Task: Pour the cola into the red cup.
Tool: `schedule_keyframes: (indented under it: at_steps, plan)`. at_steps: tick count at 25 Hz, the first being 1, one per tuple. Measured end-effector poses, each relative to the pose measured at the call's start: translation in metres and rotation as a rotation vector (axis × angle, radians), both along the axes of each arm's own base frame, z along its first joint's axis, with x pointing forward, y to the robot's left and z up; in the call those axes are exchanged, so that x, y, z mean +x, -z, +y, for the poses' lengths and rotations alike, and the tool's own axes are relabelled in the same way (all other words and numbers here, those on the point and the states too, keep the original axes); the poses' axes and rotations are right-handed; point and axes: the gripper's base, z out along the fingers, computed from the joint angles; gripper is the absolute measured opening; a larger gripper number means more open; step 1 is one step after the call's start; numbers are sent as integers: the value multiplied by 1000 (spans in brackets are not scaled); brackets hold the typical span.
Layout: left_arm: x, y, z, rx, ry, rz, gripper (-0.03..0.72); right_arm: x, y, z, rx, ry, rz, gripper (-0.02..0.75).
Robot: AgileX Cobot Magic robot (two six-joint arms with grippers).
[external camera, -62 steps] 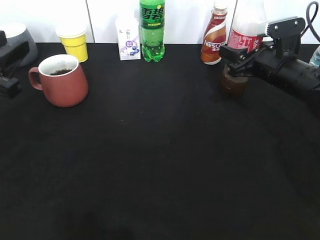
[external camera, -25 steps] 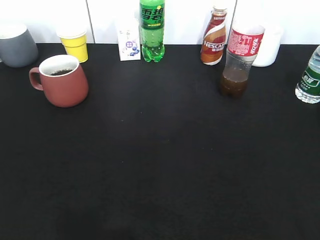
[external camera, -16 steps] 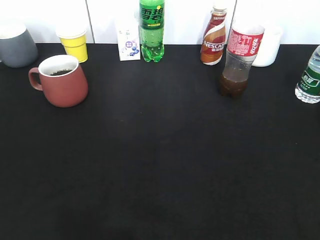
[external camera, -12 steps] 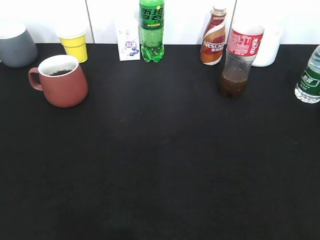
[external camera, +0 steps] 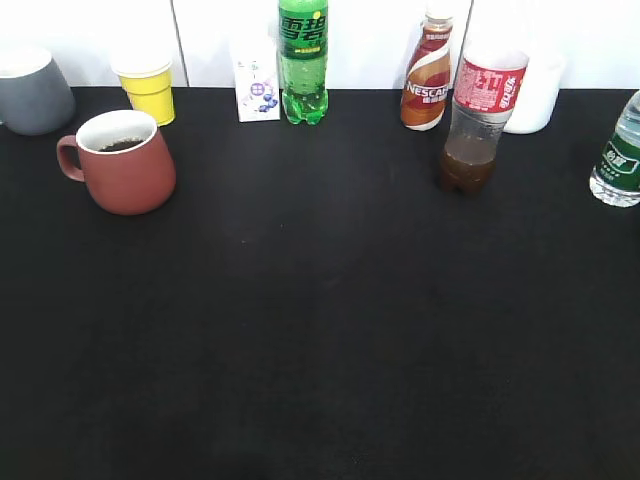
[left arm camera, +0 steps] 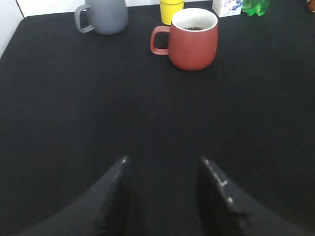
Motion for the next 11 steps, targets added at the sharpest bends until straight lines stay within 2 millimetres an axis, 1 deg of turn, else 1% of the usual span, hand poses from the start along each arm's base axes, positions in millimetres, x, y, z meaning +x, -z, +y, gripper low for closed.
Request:
schedule_keyframes:
  at_steps: [11]
  plan:
    - [0, 0, 0, 1, 0, 0, 340, 0, 0, 0, -1, 1, -1, 595]
